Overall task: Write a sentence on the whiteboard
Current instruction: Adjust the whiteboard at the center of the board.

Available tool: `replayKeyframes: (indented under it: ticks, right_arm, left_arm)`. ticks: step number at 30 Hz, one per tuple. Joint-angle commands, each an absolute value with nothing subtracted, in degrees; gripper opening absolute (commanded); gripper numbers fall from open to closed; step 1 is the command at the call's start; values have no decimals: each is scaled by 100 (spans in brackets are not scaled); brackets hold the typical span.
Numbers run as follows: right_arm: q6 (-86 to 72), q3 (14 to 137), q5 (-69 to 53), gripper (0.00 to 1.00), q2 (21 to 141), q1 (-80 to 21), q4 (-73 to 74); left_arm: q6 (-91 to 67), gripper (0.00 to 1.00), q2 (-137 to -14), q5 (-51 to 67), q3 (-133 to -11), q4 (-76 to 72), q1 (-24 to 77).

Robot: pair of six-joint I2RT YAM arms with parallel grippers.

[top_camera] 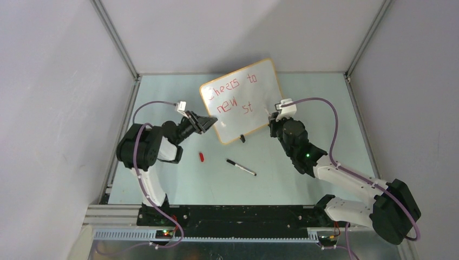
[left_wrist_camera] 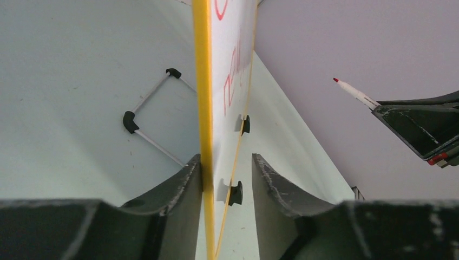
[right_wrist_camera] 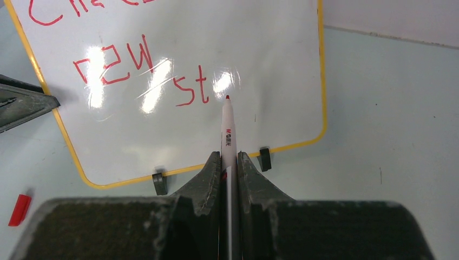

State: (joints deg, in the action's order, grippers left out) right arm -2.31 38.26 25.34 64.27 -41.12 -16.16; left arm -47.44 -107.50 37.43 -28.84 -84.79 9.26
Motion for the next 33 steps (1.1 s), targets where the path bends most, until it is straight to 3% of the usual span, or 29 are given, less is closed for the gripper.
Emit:
replayKeyframes:
  ticks: [1,3,7,21,33]
  right_arm:
    - [-240,3769,2737,0,6353,-4131,-1982]
    - [-245,3744,2753,0,6332,-4133,-2011]
    - [-246,3703,2773,0,6335,-4138,-2047]
    - [-340,3708,2558,0,6455,-4086,-2056]
    - [-808,3749,2134,0,6533,-3838,-1852]
  left_arm:
    - [-4695,37,-10880,3809,-3105,-8765,964]
    - [-4745,30,-10903,3923,-3174,-8763,952]
    - [-4945,2,-11025,4439,-3520,-8769,813]
    - [-5912,0,-11814,5841,-4663,-8770,577]
    - [-6052,0,-11544,6167,-4159,-8772,678]
